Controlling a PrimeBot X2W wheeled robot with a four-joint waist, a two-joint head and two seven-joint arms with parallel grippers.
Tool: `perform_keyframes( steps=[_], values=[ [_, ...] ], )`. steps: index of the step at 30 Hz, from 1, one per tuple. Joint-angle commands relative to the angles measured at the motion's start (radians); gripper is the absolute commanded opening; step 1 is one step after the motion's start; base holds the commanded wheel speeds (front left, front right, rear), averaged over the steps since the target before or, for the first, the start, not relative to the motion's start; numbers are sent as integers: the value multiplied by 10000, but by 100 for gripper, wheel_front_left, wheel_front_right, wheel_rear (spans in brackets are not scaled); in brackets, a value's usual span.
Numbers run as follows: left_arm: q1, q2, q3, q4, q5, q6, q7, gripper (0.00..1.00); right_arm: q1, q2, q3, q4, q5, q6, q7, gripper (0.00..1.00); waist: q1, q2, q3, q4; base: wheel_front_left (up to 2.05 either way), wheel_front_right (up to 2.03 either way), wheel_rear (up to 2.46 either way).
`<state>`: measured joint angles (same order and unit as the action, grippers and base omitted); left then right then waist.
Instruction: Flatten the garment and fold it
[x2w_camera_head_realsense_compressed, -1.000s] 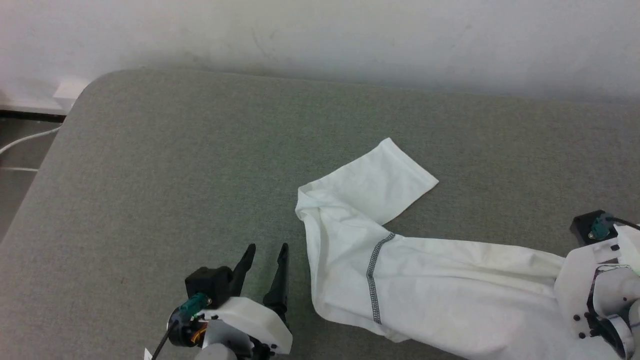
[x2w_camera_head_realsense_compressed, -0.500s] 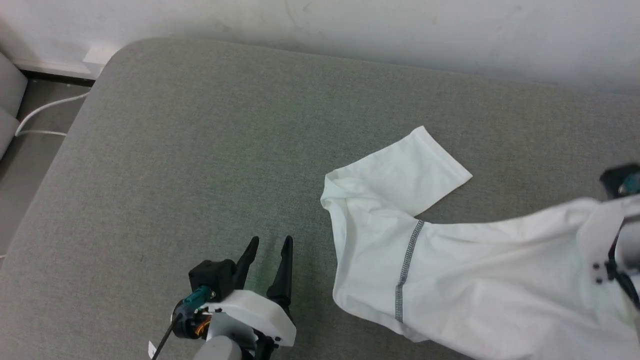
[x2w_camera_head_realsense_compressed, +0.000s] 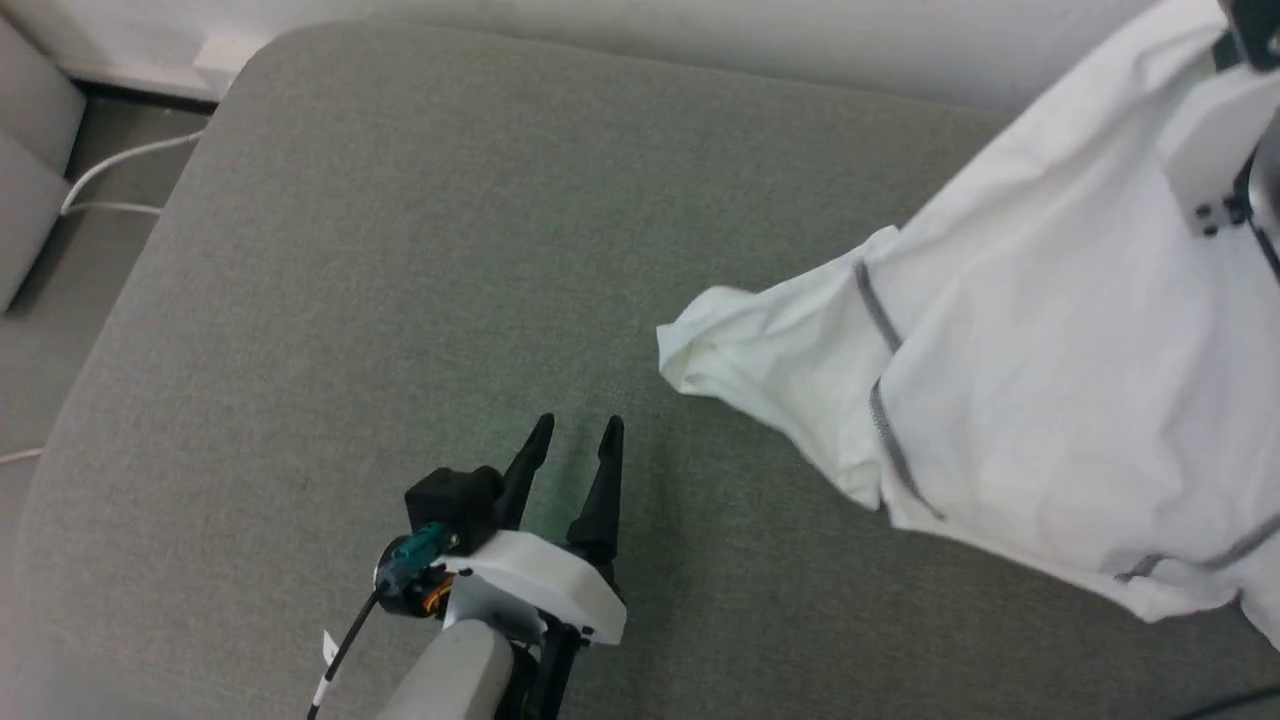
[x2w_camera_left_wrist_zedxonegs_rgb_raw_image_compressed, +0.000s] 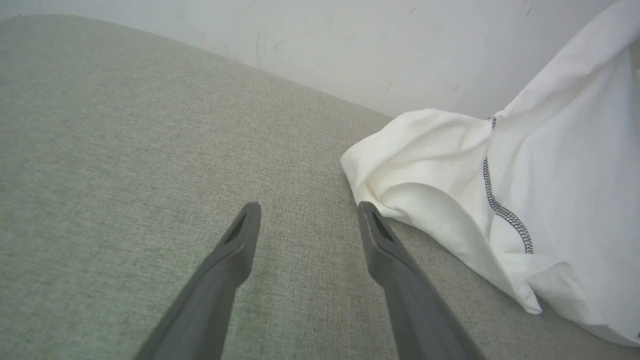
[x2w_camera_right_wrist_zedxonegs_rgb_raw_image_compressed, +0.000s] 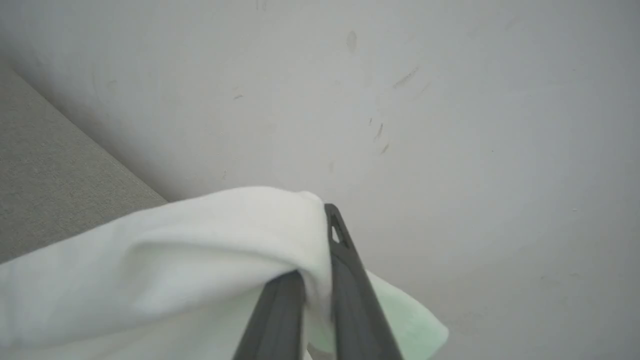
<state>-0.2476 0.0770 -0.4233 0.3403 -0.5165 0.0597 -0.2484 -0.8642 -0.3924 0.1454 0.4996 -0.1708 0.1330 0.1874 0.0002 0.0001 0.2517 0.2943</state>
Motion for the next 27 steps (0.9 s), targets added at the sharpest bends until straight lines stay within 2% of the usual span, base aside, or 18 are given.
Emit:
perform_keyframes(
  steps=[1, 7, 8, 9, 13, 18, 23, 27],
  values=[
    [-163, -32, -12, 0, 10, -86, -86, 100, -240, 21, 124, 228, -121, -23, -116, 0, -2, -1, 544, 526, 0, 0, 0],
    [-390, -167, -150, 195, -29, -156, -119, 100, -1169, 149, 1347, 2862, -478, -23, -597, 0, -2, -1, 846, 951, 0, 0, 0],
    [-412, -182, -165, 228, -37, -152, -122, 100, -1210, 168, 1461, 3266, -488, -23, -656, 18, -2, -1, 845, 971, 0, 0, 0],
    [-428, -195, -177, 258, -46, -148, -125, 100, -1232, 198, 1543, 3633, -492, -23, -709, 100, -2, -1, 837, 978, 0, 0, 0],
    [-455, -223, -106, 294, -43, -144, -130, 100, -1279, 381, 1602, 4733, -244, -23, -1234, 100, -2, -1, 627, 822, 0, 0, 0],
    [-332, -204, 105, 265, 113, -186, -131, 100, -1398, 761, 1248, 5258, 351, -23, -2367, 100, -2, -1, 38, 206, 0, 0, 0],
    [-81, -150, 387, 141, 139, -248, -132, 100, -1203, 1043, 785, 5179, 1262, -23, -3800, 100, -2, -1, -696, -580, 0, 0, 0],
    [171, -112, 482, 66, 113, -277, -132, 100, -451, 1079, 521, 4562, 2151, -23, -4321, 100, -2, -1, -1183, -1174, 0, 0, 0]
  ],
)
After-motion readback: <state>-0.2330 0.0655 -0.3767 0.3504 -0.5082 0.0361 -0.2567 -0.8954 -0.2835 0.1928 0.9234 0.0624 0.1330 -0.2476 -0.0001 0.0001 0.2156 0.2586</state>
